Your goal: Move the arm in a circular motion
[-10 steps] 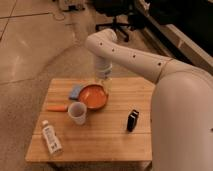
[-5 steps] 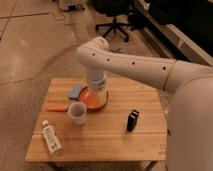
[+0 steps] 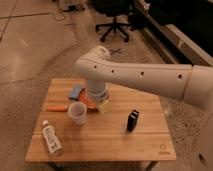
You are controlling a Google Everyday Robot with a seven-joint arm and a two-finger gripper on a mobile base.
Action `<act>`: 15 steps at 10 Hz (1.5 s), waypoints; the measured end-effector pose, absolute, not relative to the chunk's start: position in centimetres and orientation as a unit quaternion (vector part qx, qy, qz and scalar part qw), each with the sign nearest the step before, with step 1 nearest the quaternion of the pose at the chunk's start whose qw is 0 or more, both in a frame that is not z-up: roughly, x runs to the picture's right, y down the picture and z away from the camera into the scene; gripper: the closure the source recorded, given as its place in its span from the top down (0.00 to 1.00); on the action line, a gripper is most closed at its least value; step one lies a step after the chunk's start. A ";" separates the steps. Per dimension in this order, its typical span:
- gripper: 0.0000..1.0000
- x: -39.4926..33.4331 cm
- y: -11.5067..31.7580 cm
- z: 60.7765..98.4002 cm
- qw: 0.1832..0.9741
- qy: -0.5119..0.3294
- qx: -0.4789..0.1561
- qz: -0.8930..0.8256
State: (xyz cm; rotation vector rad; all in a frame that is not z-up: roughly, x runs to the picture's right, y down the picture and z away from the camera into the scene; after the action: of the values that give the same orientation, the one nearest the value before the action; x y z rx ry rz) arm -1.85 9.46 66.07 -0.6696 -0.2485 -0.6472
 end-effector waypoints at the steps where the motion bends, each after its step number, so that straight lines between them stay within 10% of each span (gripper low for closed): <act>1: 0.65 -0.3 10.1 65.5 0.887 -0.121 -0.321 -0.308; 15: 0.65 12.5 7.8 68.7 0.914 -0.134 -0.323 -0.207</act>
State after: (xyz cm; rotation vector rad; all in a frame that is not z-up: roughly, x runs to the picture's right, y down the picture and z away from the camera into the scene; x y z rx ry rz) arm 12.45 7.84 68.73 -0.6659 -0.2751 -0.4273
